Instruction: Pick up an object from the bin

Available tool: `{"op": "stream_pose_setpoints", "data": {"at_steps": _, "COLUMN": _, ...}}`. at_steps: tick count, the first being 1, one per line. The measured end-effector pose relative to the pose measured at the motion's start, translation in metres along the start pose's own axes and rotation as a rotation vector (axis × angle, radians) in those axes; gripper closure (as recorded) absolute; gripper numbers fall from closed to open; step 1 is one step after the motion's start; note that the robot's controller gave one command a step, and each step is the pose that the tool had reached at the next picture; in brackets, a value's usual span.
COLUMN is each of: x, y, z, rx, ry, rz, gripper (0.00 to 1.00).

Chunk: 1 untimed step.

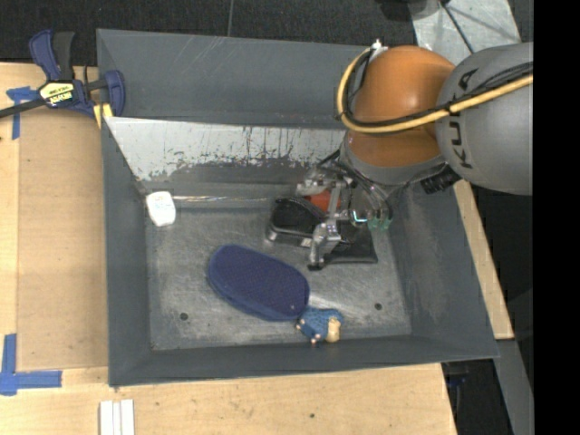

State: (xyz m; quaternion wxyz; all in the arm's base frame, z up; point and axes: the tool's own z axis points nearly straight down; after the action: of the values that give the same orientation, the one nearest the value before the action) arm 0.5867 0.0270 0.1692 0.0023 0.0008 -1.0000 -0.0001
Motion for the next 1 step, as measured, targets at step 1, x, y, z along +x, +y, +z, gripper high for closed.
{"op": "stream_pose_setpoints", "data": {"at_steps": 1, "x": -0.0245, "y": -0.0380, "z": 0.0856, "rx": -0.002, "ry": -0.010, "rz": 0.272, "gripper": 0.00}}
